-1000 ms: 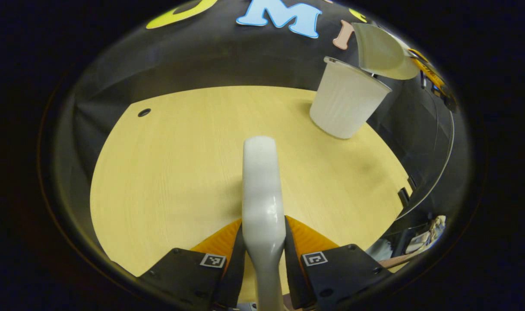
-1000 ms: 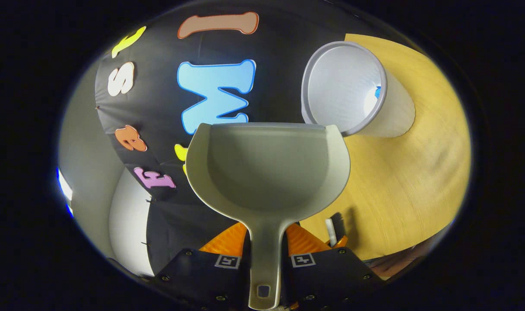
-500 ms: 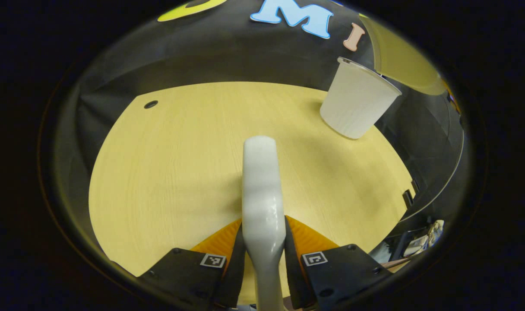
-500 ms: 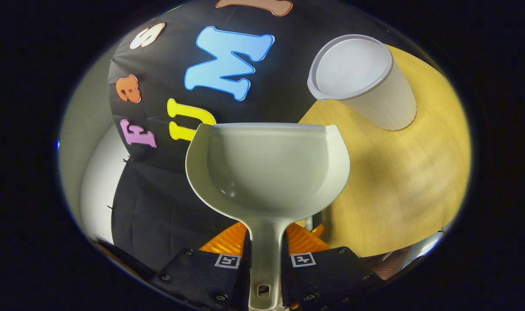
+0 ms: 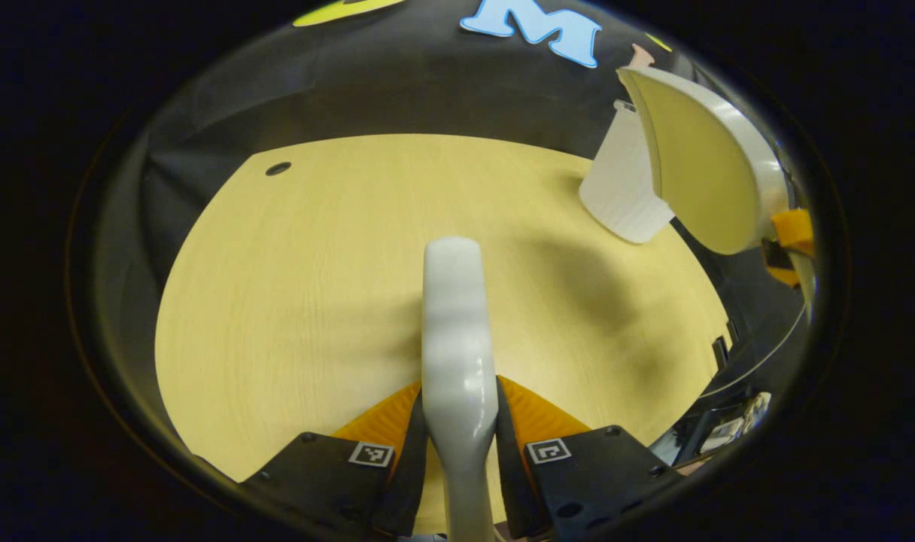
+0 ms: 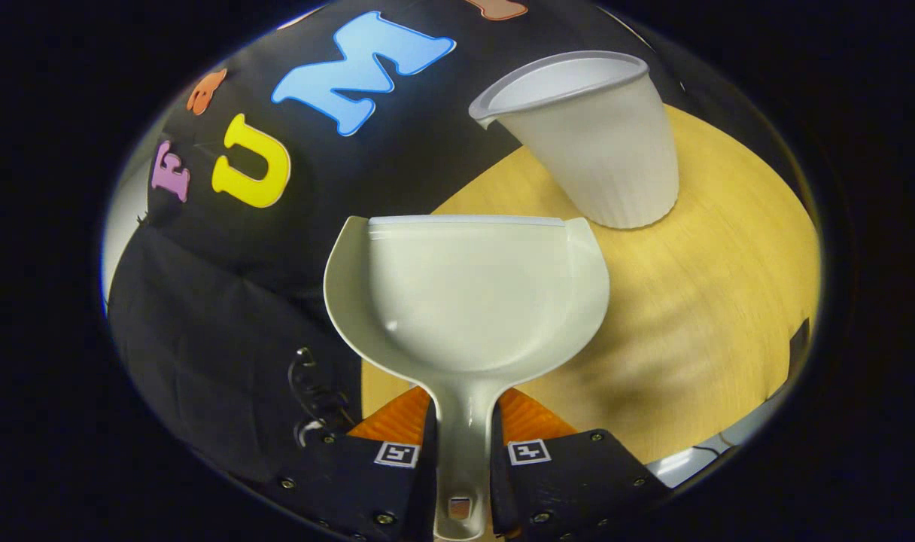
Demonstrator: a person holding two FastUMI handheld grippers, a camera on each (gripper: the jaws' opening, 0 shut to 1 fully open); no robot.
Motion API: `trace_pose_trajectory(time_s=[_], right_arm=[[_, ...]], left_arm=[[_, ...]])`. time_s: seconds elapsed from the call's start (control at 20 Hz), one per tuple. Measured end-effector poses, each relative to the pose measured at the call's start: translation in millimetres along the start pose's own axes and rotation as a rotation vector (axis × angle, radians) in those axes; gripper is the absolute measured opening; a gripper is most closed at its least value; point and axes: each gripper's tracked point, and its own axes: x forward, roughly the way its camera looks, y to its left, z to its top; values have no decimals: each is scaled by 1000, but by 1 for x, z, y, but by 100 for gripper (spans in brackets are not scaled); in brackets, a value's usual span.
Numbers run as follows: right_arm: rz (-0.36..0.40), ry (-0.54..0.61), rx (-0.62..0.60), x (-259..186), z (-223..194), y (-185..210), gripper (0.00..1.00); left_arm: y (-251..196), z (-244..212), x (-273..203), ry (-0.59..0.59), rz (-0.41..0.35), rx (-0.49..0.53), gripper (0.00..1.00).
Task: Pick up the small broom and dustpan from the desktop, sweep the trash into the dustpan with the broom, and then empty the trash into the garbage bin.
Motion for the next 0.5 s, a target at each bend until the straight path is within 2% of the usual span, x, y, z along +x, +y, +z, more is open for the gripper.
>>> trace_pose_trajectory(time_s=[0.1,0.3,0.5], right_arm=[[-80,-5,-73,9,-4,-23,29],[-154,-1,-134,18,-16,-50,28],[-288,3,-246,35,-32,-90,28]], left_arm=[[2,0,2,0,5,-7,48],[6,2,7,3,22,-25,48],[8,0,13,10,47,-41,48]])
